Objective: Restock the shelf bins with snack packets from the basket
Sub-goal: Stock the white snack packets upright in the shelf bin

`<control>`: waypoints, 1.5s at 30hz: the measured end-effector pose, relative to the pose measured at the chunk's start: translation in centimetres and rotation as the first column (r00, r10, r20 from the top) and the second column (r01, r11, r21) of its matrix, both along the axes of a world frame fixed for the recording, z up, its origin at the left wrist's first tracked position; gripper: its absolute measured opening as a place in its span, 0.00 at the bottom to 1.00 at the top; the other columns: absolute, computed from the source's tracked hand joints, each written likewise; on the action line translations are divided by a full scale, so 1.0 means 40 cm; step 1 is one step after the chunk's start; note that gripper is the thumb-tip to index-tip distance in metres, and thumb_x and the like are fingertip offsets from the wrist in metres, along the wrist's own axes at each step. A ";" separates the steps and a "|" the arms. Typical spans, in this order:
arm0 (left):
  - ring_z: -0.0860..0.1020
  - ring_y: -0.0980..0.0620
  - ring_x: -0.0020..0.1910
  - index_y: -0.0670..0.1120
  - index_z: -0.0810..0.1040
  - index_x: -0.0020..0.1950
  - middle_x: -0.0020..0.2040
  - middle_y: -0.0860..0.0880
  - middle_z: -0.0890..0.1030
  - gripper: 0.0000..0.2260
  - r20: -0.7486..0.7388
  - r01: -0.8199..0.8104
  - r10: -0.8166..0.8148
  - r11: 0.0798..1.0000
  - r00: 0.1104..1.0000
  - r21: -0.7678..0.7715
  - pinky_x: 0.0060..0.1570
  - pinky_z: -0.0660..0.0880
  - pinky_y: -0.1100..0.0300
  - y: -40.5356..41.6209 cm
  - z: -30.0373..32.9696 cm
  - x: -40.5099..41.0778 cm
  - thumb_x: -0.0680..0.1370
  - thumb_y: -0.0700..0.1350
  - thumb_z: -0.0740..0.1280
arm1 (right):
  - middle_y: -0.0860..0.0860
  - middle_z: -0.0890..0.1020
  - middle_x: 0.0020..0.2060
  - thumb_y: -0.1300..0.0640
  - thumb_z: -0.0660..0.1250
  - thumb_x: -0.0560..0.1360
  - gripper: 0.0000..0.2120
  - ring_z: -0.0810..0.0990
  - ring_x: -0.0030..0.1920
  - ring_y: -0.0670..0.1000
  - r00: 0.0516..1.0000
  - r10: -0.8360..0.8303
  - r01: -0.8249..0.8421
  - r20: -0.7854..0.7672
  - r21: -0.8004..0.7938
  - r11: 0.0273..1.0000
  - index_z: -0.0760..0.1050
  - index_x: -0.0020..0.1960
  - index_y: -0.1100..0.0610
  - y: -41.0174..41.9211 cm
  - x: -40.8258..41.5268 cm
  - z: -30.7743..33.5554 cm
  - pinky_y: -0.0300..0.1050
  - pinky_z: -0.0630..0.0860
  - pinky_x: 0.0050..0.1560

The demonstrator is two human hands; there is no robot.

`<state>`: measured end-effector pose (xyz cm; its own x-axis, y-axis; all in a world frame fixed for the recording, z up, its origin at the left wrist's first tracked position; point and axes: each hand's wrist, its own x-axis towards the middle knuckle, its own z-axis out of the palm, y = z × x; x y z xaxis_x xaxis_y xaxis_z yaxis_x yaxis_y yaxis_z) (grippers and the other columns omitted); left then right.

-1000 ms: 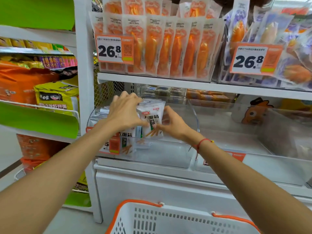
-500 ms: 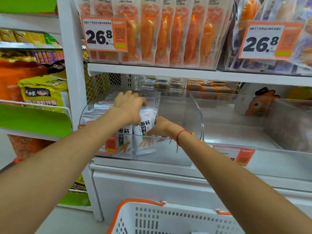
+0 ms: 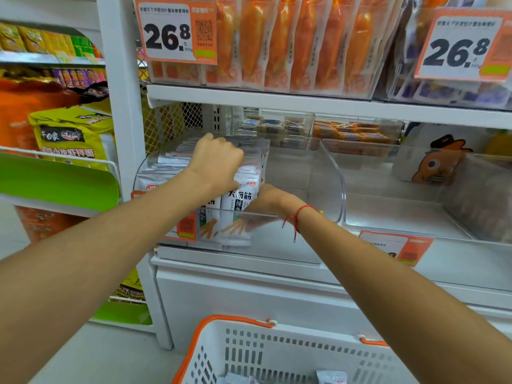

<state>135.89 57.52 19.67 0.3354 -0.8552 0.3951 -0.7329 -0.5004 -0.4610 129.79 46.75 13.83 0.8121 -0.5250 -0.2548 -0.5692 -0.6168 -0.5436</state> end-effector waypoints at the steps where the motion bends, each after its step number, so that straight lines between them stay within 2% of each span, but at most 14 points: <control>1: 0.77 0.47 0.53 0.49 0.80 0.55 0.51 0.49 0.82 0.17 -0.006 0.003 -0.003 1.000 1.000 -0.001 0.52 0.68 0.55 0.002 -0.005 0.001 0.73 0.59 0.68 | 0.58 0.82 0.52 0.58 0.72 0.69 0.19 0.82 0.53 0.56 1.000 -0.002 0.002 0.005 0.004 1.000 0.75 0.58 0.63 0.002 0.000 0.003 0.53 0.79 0.55; 5: 0.77 0.46 0.56 0.48 0.79 0.59 0.56 0.49 0.79 0.18 -0.028 -0.012 0.013 0.999 1.000 0.036 0.45 0.67 0.56 0.006 -0.012 -0.004 0.75 0.58 0.66 | 0.61 0.83 0.50 0.61 0.72 0.71 0.16 0.83 0.50 0.58 1.000 -0.030 0.029 0.006 0.100 0.995 0.75 0.57 0.64 0.012 -0.012 0.019 0.53 0.80 0.54; 9: 0.76 0.45 0.56 0.46 0.77 0.53 0.55 0.47 0.78 0.15 -0.006 -0.039 0.040 0.998 0.999 0.055 0.50 0.69 0.55 0.001 -0.012 -0.022 0.76 0.56 0.66 | 0.60 0.83 0.51 0.58 0.73 0.67 0.21 0.83 0.51 0.58 0.999 -0.037 0.034 0.013 0.183 0.982 0.76 0.57 0.65 0.005 -0.039 0.017 0.54 0.79 0.55; 12: 0.77 0.45 0.54 0.46 0.78 0.51 0.52 0.47 0.80 0.14 -0.011 -0.033 0.033 0.999 0.999 0.010 0.52 0.68 0.54 0.007 -0.013 -0.022 0.76 0.56 0.67 | 0.55 0.76 0.60 0.57 0.73 0.69 0.28 0.77 0.58 0.56 0.988 -0.083 0.077 0.130 0.053 0.996 0.67 0.65 0.62 0.005 -0.051 0.025 0.47 0.75 0.56; 15: 0.79 0.44 0.51 0.47 0.80 0.54 0.50 0.47 0.81 0.12 -0.053 -0.023 0.021 0.999 0.998 -0.042 0.42 0.65 0.57 0.017 -0.014 0.000 0.77 0.53 0.65 | 0.56 0.75 0.59 0.53 0.73 0.71 0.27 0.75 0.56 0.56 0.968 -0.095 0.125 0.231 -0.117 0.985 0.66 0.64 0.60 0.017 -0.057 0.037 0.47 0.74 0.53; 17: 0.79 0.45 0.52 0.47 0.80 0.56 0.52 0.47 0.82 0.11 -0.117 -0.018 0.011 0.998 0.993 -0.063 0.40 0.66 0.57 0.020 -0.017 0.014 0.76 0.50 0.67 | 0.55 0.76 0.56 0.53 0.74 0.70 0.25 0.75 0.51 0.55 0.960 -0.106 0.148 0.257 -0.149 0.978 0.68 0.61 0.60 0.022 -0.051 0.035 0.46 0.72 0.46; 21: 0.75 0.45 0.58 0.47 0.79 0.58 0.58 0.48 0.78 0.15 -0.187 -0.055 0.045 0.997 0.981 -0.049 0.45 0.70 0.54 0.014 -0.018 0.006 0.74 0.51 0.70 | 0.56 0.75 0.58 0.56 0.72 0.71 0.26 0.74 0.52 0.56 0.969 -0.127 0.162 0.210 -0.160 0.974 0.66 0.64 0.60 0.033 -0.038 0.029 0.44 0.69 0.45; 25: 0.74 0.46 0.59 0.46 0.77 0.59 0.59 0.48 0.77 0.14 -0.169 -0.095 0.086 0.995 0.982 -0.042 0.46 0.69 0.54 0.005 -0.020 -0.009 0.75 0.47 0.69 | 0.54 0.73 0.58 0.58 0.69 0.73 0.27 0.75 0.58 0.56 0.984 -0.080 0.088 0.157 -0.045 0.995 0.63 0.68 0.62 0.028 -0.052 0.038 0.44 0.72 0.49; 29: 0.72 0.45 0.61 0.46 0.76 0.62 0.60 0.47 0.77 0.16 -0.197 -0.090 0.082 0.995 0.977 -0.034 0.53 0.69 0.53 0.023 -0.019 -0.013 0.75 0.48 0.68 | 0.55 0.78 0.57 0.61 0.66 0.76 0.20 0.81 0.40 0.49 0.990 -0.042 0.020 0.138 0.159 0.987 0.67 0.66 0.61 0.021 -0.084 0.054 0.40 0.79 0.35; 33: 0.70 0.45 0.63 0.48 0.73 0.66 0.63 0.48 0.75 0.19 -0.272 -0.048 0.004 0.987 0.962 -0.154 0.61 0.66 0.51 0.065 -0.007 -0.043 0.75 0.50 0.67 | 0.56 0.77 0.59 0.57 0.67 0.75 0.26 0.78 0.55 0.55 0.963 -0.011 0.040 0.270 -0.103 0.994 0.64 0.71 0.58 0.035 -0.143 0.067 0.48 0.77 0.53; 35: 0.70 0.46 0.63 0.49 0.73 0.67 0.63 0.49 0.75 0.19 -0.292 -0.001 -0.079 0.964 0.953 -0.265 0.61 0.65 0.51 0.100 -0.002 -0.079 0.76 0.49 0.66 | 0.53 0.79 0.52 0.55 0.68 0.75 0.21 0.78 0.52 0.52 0.898 0.026 0.074 0.438 -0.210 0.975 0.69 0.66 0.56 0.060 -0.194 0.079 0.49 0.76 0.55; 40: 0.77 0.51 0.54 0.54 0.78 0.59 0.53 0.56 0.81 0.12 -0.440 -0.012 -0.254 0.856 0.861 -0.518 0.45 0.70 0.58 0.192 -0.033 -0.192 0.76 0.48 0.66 | 0.47 0.81 0.38 0.55 0.68 0.75 0.05 0.79 0.38 0.46 0.769 0.112 0.087 0.629 -0.277 0.957 0.80 0.49 0.52 0.118 -0.340 0.068 0.43 0.78 0.42; 43: 0.80 0.52 0.49 0.55 0.80 0.55 0.42 0.59 0.79 0.09 -0.606 -0.114 -0.284 0.838 0.743 -0.533 0.39 0.69 0.61 0.227 -0.089 -0.262 0.76 0.49 0.66 | 0.48 0.82 0.35 0.56 0.68 0.75 0.03 0.81 0.35 0.49 0.815 0.081 0.023 0.574 -0.172 0.985 0.80 0.46 0.52 0.137 -0.424 0.008 0.46 0.80 0.40; 45: 0.79 0.52 0.51 0.56 0.80 0.53 0.39 0.61 0.77 0.08 -0.702 -0.167 -0.283 0.850 0.654 -0.499 0.43 0.74 0.59 0.244 -0.154 -0.299 0.75 0.49 0.66 | 0.49 0.82 0.33 0.57 0.67 0.76 0.03 0.81 0.33 0.49 0.860 0.052 -0.006 0.508 -0.092 0.996 0.80 0.46 0.52 0.143 -0.474 -0.054 0.43 0.79 0.38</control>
